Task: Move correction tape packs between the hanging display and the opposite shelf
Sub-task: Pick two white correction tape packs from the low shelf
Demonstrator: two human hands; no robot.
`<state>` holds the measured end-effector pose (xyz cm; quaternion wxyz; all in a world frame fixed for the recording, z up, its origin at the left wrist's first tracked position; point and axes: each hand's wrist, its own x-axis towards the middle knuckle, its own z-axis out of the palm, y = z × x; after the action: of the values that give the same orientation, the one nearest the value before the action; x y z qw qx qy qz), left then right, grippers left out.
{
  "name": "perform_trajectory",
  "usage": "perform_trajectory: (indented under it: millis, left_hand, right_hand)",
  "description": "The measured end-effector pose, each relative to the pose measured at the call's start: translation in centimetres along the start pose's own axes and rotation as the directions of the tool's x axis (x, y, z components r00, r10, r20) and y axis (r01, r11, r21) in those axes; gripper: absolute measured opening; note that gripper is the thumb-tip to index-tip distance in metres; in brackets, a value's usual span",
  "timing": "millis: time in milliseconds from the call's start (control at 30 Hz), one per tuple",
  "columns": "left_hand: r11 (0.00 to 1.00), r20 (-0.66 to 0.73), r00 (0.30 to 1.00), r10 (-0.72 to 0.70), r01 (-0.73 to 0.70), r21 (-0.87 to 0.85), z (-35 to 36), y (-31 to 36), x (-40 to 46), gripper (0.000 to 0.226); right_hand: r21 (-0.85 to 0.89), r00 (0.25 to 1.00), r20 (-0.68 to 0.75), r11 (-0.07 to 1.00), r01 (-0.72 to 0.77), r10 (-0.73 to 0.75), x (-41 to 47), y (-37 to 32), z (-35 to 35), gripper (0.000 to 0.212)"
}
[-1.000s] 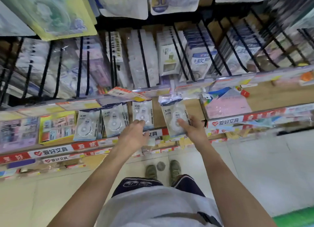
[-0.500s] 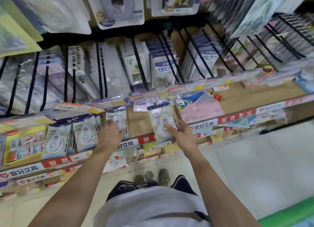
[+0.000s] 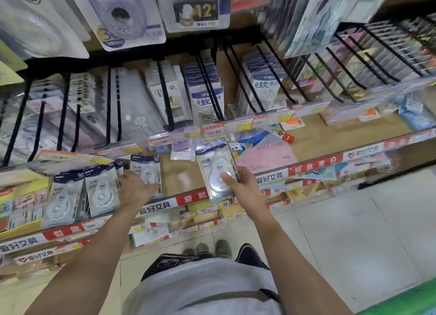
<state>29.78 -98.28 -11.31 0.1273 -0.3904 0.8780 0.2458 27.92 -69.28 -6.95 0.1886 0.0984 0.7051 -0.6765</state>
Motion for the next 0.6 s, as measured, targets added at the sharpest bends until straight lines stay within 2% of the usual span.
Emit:
perform_trajectory:
  millis: [100,200,333,433,500,600]
  left_hand:
    - [0.976,0.031,0.999,-0.020,0.026,-0.218,-0.2,-0.4,0.1,0.106]
    - [0.902,0.116,0.993,-0.026,0.073,-0.426,-0.6,-0.6,-1.1,0.117]
    - [0.780,0.159,0.987,-0.013,0.110,-0.616,-1.0,-0.8,-4.7,0.083]
    - [0.731,0.219,0.976,-0.016,0.161,-0.663,-1.3,-1.6,-7.1,0.054]
    - [0.668,0.248,0.969,-0.011,0.191,-0.719,-1.4,-2.6,-8.5,0.048]
    - [0.580,0.219,0.975,-0.024,0.192,-0.791,-2.1,-4.1,-10.7,0.054]
  right_hand:
    - [-0.005,1.000,0.017,1.000,-0.013,0.013,-0.1,0.1,-0.1,0.021]
    - [-0.005,0.998,0.047,0.999,-0.040,0.040,0.0,0.6,0.2,0.018]
    - [-0.017,0.993,0.092,0.997,-0.076,0.078,0.3,1.3,1.0,0.017]
    - [-0.028,0.987,0.130,0.996,-0.086,0.089,0.4,1.7,2.0,0.026]
    - [-0.005,0.984,0.149,0.995,-0.102,0.102,0.4,1.7,2.8,0.024]
    - [0.014,0.969,0.213,0.992,-0.128,0.122,0.2,1.8,4.5,0.030]
